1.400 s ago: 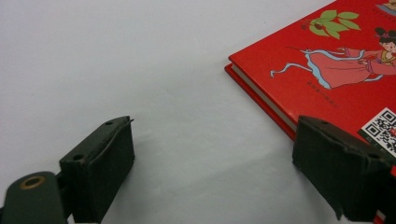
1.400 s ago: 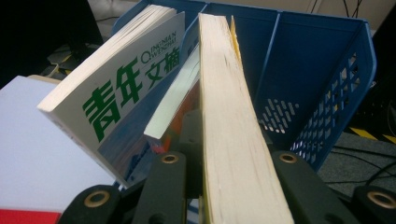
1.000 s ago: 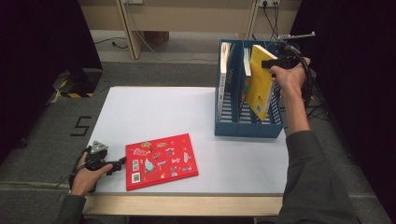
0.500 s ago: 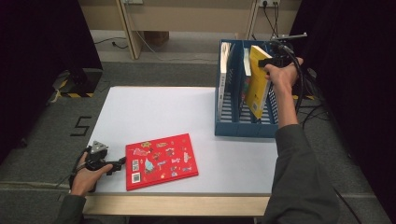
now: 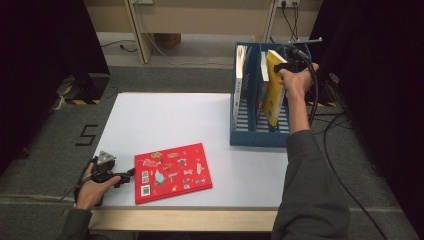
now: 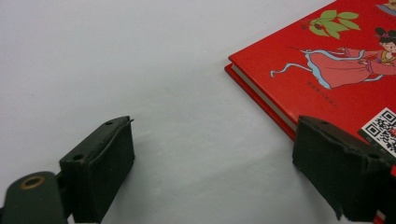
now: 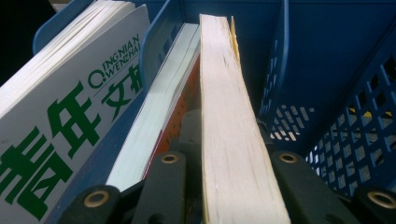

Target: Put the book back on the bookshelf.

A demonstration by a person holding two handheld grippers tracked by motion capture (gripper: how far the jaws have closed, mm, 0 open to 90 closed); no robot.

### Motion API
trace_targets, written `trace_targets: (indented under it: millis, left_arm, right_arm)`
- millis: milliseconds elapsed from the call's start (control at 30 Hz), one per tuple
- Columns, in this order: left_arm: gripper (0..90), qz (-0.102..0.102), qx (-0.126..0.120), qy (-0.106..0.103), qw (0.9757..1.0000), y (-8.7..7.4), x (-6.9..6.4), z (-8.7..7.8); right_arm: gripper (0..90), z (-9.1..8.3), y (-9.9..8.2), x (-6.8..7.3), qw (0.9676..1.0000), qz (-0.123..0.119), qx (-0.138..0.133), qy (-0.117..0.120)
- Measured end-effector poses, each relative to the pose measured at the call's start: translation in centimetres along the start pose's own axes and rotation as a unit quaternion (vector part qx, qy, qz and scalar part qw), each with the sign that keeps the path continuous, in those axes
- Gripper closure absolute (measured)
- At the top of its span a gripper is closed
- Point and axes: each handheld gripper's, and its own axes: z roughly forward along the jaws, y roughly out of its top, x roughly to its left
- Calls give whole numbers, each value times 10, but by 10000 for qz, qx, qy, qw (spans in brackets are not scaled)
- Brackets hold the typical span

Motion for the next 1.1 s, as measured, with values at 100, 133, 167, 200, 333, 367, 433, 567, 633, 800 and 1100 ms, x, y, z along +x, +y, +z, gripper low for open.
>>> trace_targets:
  millis: [100,133,167,200,333,367,433,567,633,800,1100]
  left_arm:
    - [118,2,0,2,10000,0,0,0]
    - [118,1,-1,1,10000,0,0,0]
    - [118,-1,-1,1,10000,0,0,0]
    - [118,-1,-2,0,10000,0,0,0]
    - [118,0,-4,4,10000,0,0,0]
    - [118,0,-4,4,10000,0,0,0]
    - [118,1,-2,2,10000,0,0,0]
    - [118,0,-4,4,10000,0,0,0]
    - [117,0,-5,5,10000,0,0,0]
    - [118,2,-4,7,10000,0,0,0]
    - [118,5,-4,10,10000,0,0,0]
  right_arm:
    - [753,5,-1,-1,10000,21,-12,-12]
    - [753,7,-2,-1,10000,47,-2,-26]
    - [753,9,-2,-1,10000,45,1,-34]
    - [752,10,-3,-1,10000,52,10,-43]
    - [751,18,-6,0,9999,68,47,-73]
    - [751,21,-7,0,9999,56,52,-70]
    - [750,25,-9,0,9999,88,60,-81]
    - [742,32,-15,-1,9998,131,113,-73]
    - [738,34,-17,-2,9997,124,199,-77]
    - [727,33,-20,-3,9996,121,237,-10]
    - [691,23,-30,-10,9990,114,337,278]
